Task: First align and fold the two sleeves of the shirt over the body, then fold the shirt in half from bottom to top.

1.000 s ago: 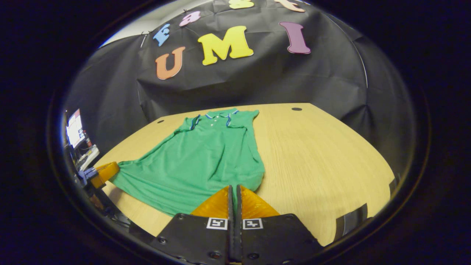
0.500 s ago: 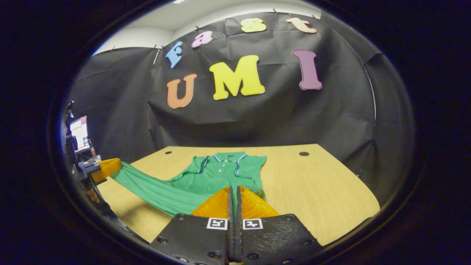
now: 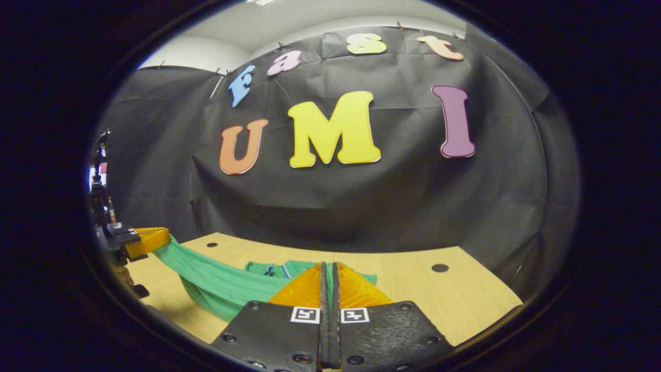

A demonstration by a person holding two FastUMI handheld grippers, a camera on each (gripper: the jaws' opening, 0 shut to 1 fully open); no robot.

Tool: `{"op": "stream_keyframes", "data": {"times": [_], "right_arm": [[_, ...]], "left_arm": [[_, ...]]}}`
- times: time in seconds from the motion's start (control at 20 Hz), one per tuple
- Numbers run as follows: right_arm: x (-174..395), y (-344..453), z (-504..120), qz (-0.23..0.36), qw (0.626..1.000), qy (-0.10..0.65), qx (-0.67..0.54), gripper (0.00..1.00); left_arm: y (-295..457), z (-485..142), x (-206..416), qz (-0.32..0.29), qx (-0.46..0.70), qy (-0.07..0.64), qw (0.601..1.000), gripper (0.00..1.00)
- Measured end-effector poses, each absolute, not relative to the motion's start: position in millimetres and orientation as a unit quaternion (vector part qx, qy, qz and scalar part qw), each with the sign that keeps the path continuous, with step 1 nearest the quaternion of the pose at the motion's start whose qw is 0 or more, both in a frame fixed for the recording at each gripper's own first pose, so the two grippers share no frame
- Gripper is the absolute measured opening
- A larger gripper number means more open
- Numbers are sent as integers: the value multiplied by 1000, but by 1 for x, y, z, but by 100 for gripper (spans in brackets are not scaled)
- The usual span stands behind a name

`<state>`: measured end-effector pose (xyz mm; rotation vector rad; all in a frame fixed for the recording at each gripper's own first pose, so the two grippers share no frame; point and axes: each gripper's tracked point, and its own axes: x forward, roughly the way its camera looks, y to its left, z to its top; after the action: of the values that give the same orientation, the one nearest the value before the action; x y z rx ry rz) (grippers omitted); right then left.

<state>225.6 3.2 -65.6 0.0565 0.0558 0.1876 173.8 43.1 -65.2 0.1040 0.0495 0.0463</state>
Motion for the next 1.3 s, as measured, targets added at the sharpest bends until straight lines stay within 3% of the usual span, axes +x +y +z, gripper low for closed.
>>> {"op": "stream_keyframes", "data": {"times": [0.35, 0.7, 0.95, 1.15, 1.3], "right_arm": [[332, 15, -66, 52, 998, 13, 29, 0], [437, 5, -139, 17, 998, 51, 42, 0], [469, -2, -136, -3, 1000, 24, 2, 0], [487, -10, -119, -27, 999, -7, 46, 2], [487, -3, -143, -29, 998, 24, 44, 0]], "left_arm": [[57, -94, 271, 29, 73, 14, 997, 6], [47, -134, 351, -7, 77, 9, 997, 7], [23, -145, 386, -30, 128, -9, 991, 6], [40, -147, 394, -5, 132, -18, 991, 6], [45, -147, 393, -2, 106, -21, 994, 7]]}}
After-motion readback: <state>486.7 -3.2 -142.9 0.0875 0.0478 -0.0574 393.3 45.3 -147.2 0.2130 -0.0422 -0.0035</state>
